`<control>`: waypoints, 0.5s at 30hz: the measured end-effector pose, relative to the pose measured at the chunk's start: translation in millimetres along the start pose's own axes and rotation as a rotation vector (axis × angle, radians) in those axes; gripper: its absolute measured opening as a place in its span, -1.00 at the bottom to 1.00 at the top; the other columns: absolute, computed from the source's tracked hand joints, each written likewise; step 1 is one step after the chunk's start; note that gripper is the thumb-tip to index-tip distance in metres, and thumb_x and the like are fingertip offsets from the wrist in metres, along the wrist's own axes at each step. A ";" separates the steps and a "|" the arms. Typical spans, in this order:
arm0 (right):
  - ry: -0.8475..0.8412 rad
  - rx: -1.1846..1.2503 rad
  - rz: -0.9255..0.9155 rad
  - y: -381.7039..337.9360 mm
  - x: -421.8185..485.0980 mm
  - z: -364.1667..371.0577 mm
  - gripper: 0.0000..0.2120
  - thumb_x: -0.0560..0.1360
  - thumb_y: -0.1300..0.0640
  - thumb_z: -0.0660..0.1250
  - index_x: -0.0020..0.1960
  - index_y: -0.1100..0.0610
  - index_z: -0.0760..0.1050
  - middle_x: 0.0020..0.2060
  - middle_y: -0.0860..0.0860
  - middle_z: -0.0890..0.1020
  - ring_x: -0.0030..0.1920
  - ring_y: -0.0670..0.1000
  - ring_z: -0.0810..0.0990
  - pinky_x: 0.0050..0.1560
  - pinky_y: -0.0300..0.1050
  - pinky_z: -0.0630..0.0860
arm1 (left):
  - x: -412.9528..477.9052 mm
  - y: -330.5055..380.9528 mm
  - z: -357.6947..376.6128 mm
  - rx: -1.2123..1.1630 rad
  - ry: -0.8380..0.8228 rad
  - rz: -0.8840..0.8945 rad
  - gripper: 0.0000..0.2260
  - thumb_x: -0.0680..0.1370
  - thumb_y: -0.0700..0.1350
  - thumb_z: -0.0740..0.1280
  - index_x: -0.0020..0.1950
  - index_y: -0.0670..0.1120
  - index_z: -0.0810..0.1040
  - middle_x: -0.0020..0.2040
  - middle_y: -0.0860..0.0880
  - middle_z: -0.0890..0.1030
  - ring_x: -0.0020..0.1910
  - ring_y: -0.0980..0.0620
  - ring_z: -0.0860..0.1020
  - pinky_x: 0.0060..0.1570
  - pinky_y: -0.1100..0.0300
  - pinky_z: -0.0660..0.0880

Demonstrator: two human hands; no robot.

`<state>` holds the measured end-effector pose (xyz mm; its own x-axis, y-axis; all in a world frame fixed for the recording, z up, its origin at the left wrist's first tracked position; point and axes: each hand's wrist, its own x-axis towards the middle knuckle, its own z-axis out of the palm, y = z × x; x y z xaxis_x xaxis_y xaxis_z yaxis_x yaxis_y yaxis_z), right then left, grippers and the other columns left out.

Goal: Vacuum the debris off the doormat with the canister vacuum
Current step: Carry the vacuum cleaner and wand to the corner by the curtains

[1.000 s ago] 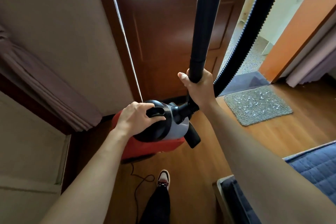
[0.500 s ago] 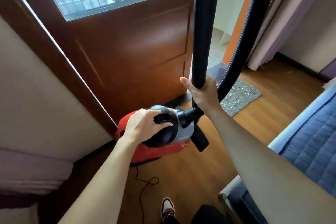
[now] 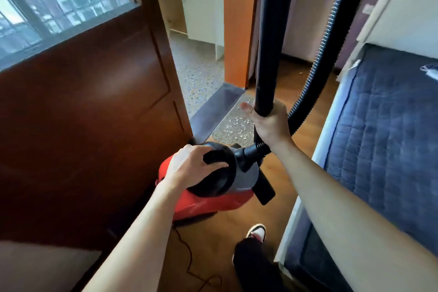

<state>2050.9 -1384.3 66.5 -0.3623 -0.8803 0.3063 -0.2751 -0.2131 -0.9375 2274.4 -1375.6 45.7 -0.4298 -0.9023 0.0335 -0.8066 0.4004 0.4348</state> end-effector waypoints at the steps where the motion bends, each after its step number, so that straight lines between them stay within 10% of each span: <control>1: 0.020 -0.002 0.000 6.0 11.5 -9.9 -0.53 0.47 0.04 0.56 -0.37 0.13 0.30 -0.48 -0.01 0.34 -0.46 0.00 0.31 -0.35 0.00 0.37 | 17.1 6.6 3.6 -0.010 -0.007 0.026 -0.63 0.42 0.34 0.45 -0.15 0.04 0.64 -0.25 0.00 0.66 -0.21 -0.11 0.62 -0.21 0.08 0.51; 15: 0.250 -0.092 0.033 83.6 190.9 -152.8 -0.50 0.47 0.04 0.55 -0.28 0.40 0.40 -0.46 0.09 0.41 -0.45 0.04 0.37 -0.41 0.05 0.36 | 264.3 112.6 69.1 -0.043 -0.091 0.244 -0.41 0.32 0.55 0.18 0.00 0.17 0.69 -0.15 0.05 0.71 -0.18 -0.02 0.65 -0.17 0.04 0.59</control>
<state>1822.7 -1505.5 71.9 -0.5779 -0.7518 0.3174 -0.3350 -0.1361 -0.9323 2042.0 -1557.9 41.4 -0.6463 -0.7606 0.0616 -0.6571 0.5958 0.4618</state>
